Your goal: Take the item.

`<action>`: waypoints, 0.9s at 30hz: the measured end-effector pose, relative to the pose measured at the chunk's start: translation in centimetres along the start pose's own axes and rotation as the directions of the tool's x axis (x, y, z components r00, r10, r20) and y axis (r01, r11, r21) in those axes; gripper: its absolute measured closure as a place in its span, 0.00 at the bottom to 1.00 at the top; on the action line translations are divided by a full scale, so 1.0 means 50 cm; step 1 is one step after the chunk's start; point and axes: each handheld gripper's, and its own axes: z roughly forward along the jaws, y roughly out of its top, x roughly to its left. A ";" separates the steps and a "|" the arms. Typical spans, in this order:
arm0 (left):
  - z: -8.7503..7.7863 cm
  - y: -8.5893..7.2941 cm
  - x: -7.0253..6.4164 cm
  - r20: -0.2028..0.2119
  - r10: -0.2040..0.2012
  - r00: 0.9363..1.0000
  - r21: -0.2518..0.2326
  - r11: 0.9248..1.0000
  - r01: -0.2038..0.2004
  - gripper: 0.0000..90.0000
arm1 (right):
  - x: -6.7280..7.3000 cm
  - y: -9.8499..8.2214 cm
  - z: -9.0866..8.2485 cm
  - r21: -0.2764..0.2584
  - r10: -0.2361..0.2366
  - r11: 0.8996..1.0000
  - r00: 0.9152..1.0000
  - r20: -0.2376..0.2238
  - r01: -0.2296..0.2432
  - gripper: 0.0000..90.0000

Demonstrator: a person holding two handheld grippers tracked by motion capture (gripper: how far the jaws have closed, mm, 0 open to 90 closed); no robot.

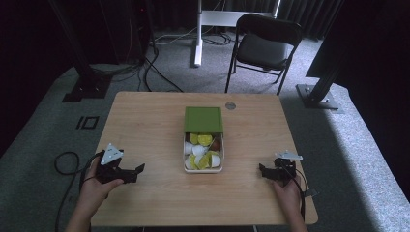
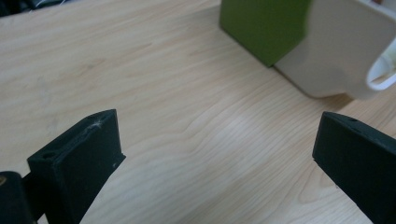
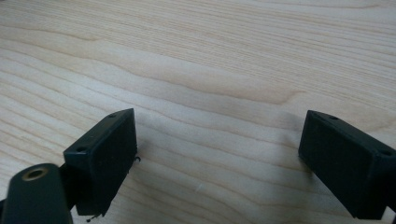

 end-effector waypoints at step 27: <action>0.074 0.139 -0.125 0.152 0.120 0.981 -0.082 0.991 -0.108 0.02 | 0.000 0.000 0.000 0.000 0.001 1.000 1.000 0.000 -0.001 0.12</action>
